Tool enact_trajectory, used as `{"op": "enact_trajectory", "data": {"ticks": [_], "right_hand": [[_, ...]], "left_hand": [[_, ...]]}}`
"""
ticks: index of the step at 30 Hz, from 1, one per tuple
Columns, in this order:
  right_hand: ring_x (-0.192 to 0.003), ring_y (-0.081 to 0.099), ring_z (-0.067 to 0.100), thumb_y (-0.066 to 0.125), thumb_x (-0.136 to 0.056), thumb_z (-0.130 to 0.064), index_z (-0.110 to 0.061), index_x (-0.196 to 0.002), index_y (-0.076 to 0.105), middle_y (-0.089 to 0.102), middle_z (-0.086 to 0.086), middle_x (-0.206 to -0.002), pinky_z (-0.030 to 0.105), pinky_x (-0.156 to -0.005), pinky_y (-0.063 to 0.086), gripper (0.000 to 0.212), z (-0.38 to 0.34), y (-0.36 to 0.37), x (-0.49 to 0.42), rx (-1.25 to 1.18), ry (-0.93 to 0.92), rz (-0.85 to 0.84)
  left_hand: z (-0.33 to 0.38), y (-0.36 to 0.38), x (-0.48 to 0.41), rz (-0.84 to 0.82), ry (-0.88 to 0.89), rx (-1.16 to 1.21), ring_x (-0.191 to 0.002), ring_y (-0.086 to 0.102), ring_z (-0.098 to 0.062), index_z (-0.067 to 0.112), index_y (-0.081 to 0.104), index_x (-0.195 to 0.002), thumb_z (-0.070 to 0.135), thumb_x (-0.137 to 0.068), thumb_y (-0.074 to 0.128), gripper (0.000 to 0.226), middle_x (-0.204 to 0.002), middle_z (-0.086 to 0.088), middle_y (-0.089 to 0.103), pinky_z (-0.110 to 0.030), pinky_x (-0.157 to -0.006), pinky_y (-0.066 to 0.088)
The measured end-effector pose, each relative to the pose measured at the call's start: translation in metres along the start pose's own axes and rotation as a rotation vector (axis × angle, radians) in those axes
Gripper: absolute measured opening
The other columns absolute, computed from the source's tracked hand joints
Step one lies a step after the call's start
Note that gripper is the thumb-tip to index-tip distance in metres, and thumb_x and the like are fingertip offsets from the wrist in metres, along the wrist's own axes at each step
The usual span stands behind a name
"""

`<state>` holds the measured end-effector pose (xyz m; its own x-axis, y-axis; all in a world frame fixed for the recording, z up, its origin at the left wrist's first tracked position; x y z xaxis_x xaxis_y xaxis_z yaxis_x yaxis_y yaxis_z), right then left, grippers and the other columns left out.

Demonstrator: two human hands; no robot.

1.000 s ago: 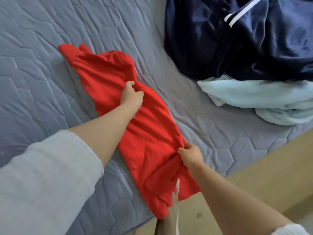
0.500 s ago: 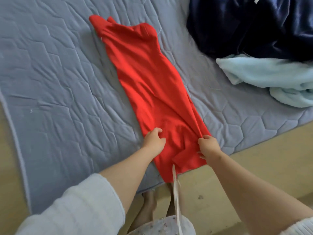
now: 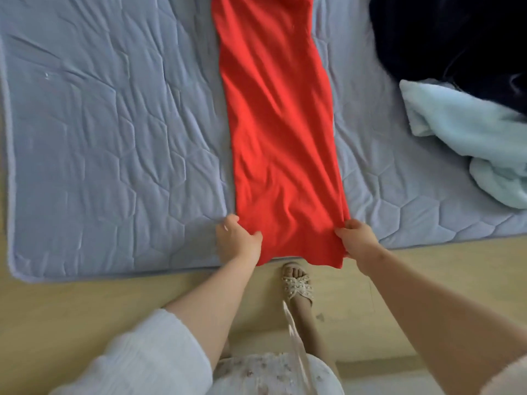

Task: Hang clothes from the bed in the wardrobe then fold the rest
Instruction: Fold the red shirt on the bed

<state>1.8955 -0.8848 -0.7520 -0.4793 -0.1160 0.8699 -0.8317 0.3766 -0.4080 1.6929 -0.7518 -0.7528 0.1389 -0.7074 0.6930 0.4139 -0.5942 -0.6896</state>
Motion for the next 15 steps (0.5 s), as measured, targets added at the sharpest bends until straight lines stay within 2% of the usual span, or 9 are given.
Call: {"op": "enact_trajectory", "data": {"ticks": [2,4,6,8,9,11,13,15], "right_hand": [[-0.057,0.047,0.019,0.048,-0.089,-0.003,-0.01,-0.095,0.056,0.05,0.005,-0.066,0.026,-0.052,0.042,0.012,0.004,-0.006,-0.006,0.043,-0.03,-0.028],[-0.058,0.048,0.021,0.045,-0.09,-0.003,-0.01,-0.095,0.057,0.051,0.005,-0.066,0.024,-0.049,0.04,0.015,0.008,-0.011,-0.014,0.11,-0.049,-0.026],[-0.073,0.056,0.028,0.043,-0.09,-0.003,-0.004,-0.103,0.061,0.058,0.014,-0.079,0.032,-0.066,0.047,0.021,0.009,-0.014,-0.021,0.158,-0.048,0.002],[-0.096,0.059,0.035,0.043,-0.088,-0.004,0.0,-0.111,0.06,0.062,0.021,-0.103,0.042,-0.088,0.048,0.028,0.008,-0.015,-0.026,0.239,-0.023,0.047],[-0.103,0.057,0.037,0.042,-0.087,-0.005,-0.001,-0.114,0.059,0.059,0.023,-0.112,0.044,-0.093,0.046,0.032,0.008,-0.015,-0.027,0.276,0.002,0.07],[-0.106,0.054,0.038,0.042,-0.083,-0.007,-0.005,-0.112,0.056,0.054,0.02,-0.117,0.046,-0.096,0.044,0.033,0.006,-0.015,-0.025,0.276,0.037,0.128],[-0.098,0.053,0.033,0.051,-0.079,-0.014,-0.009,-0.105,0.049,0.05,0.015,-0.11,0.047,-0.094,0.044,0.027,0.003,-0.012,-0.02,0.162,0.021,0.169],[-0.098,0.054,0.031,0.063,-0.078,-0.025,-0.012,-0.108,0.045,0.052,0.012,-0.111,0.047,-0.093,0.045,0.037,0.0,-0.006,-0.014,0.067,-0.024,0.143]], "left_hand": [[-0.008,0.006,0.007,0.025,-0.127,0.076,-0.117,0.048,-0.033,0.015,0.036,-0.134,0.025,-0.077,0.072,0.068,-0.133,-0.014,0.041,-0.04,-0.095,0.04],[-0.016,0.015,0.005,-0.028,-0.175,0.124,-0.114,0.052,-0.031,0.009,0.044,-0.126,0.022,-0.08,0.07,0.055,-0.129,-0.015,0.051,-0.039,-0.096,0.042],[-0.023,0.017,0.002,-0.102,-0.182,0.083,-0.106,0.058,-0.032,0.004,0.054,-0.108,0.024,-0.084,0.066,0.033,-0.117,-0.016,0.061,-0.04,-0.092,0.046],[-0.028,0.014,0.0,-0.154,-0.177,0.052,-0.103,0.06,-0.031,0.004,0.057,-0.102,0.028,-0.084,0.066,0.031,-0.114,-0.014,0.063,-0.038,-0.09,0.048],[-0.031,0.012,-0.001,-0.18,-0.168,0.046,-0.102,0.06,-0.029,0.005,0.057,-0.101,0.029,-0.083,0.066,0.031,-0.113,-0.013,0.063,-0.037,-0.089,0.048],[-0.03,0.009,-0.001,-0.225,-0.15,0.056,-0.098,0.061,-0.027,0.01,0.056,-0.097,0.028,-0.082,0.068,0.026,-0.112,-0.011,0.063,-0.034,-0.086,0.049],[-0.023,0.007,-0.004,-0.225,-0.118,0.12,-0.095,0.061,-0.025,0.01,0.054,-0.099,0.024,-0.079,0.071,0.03,-0.109,-0.01,0.063,-0.033,-0.083,0.048],[-0.012,0.004,-0.007,-0.212,-0.088,0.256,-0.091,0.061,-0.024,0.011,0.052,-0.101,0.024,-0.076,0.075,0.036,-0.105,-0.009,0.064,-0.033,-0.081,0.048]]}}
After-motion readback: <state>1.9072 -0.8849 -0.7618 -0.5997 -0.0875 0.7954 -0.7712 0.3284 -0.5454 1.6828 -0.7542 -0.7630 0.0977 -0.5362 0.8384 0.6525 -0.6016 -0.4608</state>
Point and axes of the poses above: each hand's wrist, its own x-axis away from the middle knuckle, its own y-axis out of the palm, z = x × y, the point moved 5 cm from there along -x, towards the middle knuckle
